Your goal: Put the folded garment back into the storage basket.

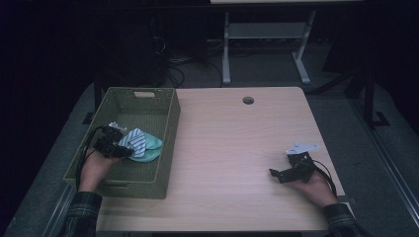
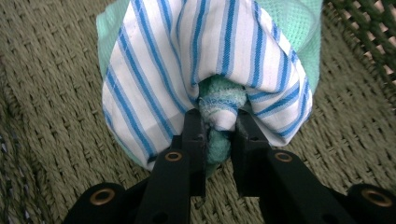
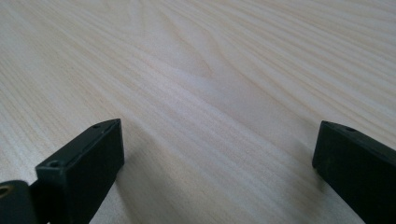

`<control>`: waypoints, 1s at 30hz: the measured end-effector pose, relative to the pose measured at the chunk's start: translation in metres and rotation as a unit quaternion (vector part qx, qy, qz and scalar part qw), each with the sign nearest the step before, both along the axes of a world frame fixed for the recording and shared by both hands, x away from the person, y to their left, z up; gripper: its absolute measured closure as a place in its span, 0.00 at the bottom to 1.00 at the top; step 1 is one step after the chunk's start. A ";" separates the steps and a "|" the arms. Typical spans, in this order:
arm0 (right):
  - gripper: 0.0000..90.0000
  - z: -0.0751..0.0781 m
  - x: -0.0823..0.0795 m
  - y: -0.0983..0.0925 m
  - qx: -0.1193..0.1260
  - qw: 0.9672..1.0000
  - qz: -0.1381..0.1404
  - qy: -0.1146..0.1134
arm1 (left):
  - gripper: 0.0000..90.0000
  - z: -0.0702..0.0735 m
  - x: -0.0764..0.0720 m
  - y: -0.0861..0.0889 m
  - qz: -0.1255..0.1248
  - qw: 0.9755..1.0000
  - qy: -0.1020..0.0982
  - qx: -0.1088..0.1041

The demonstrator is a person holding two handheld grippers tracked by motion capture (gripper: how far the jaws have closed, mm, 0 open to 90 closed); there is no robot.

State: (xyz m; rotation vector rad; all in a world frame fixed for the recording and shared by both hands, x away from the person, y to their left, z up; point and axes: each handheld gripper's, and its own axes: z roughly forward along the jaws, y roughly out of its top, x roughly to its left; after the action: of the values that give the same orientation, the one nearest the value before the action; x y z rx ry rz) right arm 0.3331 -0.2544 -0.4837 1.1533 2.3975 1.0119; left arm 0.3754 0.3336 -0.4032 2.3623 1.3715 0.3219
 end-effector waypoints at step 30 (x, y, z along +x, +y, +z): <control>0.02 0.000 -0.001 0.000 0.000 1.000 -0.002 -0.001 | 0.16 0.023 -0.003 0.001 0.013 0.995 -0.061 -0.083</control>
State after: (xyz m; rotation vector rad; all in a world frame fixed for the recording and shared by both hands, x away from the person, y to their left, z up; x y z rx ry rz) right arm 0.3322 -0.2547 -0.4837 1.1551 2.3931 1.0118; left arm 0.3729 0.3344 -0.3800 2.1544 1.3202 0.3389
